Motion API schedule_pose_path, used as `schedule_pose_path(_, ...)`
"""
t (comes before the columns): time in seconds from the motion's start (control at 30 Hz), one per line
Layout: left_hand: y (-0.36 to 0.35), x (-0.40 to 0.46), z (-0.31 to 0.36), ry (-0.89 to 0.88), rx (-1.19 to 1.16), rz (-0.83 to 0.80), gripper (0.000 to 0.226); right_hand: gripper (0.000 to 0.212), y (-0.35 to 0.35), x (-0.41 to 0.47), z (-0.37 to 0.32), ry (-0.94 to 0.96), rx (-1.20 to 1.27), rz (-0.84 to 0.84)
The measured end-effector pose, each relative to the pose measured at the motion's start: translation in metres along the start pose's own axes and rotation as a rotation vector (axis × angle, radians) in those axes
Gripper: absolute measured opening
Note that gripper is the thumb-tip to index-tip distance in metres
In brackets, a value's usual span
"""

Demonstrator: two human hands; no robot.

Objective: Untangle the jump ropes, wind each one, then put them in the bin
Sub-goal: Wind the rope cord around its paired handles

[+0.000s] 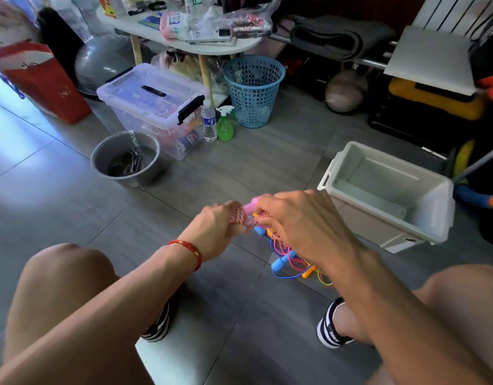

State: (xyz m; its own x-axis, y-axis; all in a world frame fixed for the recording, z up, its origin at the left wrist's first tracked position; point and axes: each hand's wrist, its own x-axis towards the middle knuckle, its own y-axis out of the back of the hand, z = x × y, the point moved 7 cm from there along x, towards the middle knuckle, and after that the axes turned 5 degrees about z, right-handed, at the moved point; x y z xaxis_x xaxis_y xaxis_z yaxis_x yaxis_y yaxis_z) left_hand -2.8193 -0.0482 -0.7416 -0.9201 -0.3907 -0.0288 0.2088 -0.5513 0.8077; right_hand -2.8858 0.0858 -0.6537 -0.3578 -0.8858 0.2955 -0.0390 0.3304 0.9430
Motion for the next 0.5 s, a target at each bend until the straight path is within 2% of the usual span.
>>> schedule_pose_path(0.07,-0.012,-0.007,0.013,-0.107,0.053,-0.12,0.035,0.021,0.001,0.004,0.012,-0.017,0.043,-0.026)
schedule_pose_path(0.13,-0.018,-0.015,0.025,-0.196,0.086,-0.171,0.035,0.02,-0.002,0.005,0.021,-0.059,0.075,-0.051)
schedule_pose_path(0.27,-0.012,-0.03,0.048,-0.27,0.005,-0.085,0.03,0.018,-0.008,0.007,0.045,-0.204,0.154,-0.126)
schedule_pose_path(0.37,-0.001,-0.035,0.056,-0.293,-0.028,-0.04,0.032,0.012,-0.018,0.002,0.065,-0.307,0.467,-0.284)
schedule_pose_path(0.5,0.002,-0.047,0.072,-0.379,-0.05,-0.135,0.032,0.008,-0.031,-0.007,0.066,-0.285,0.86,-0.485)
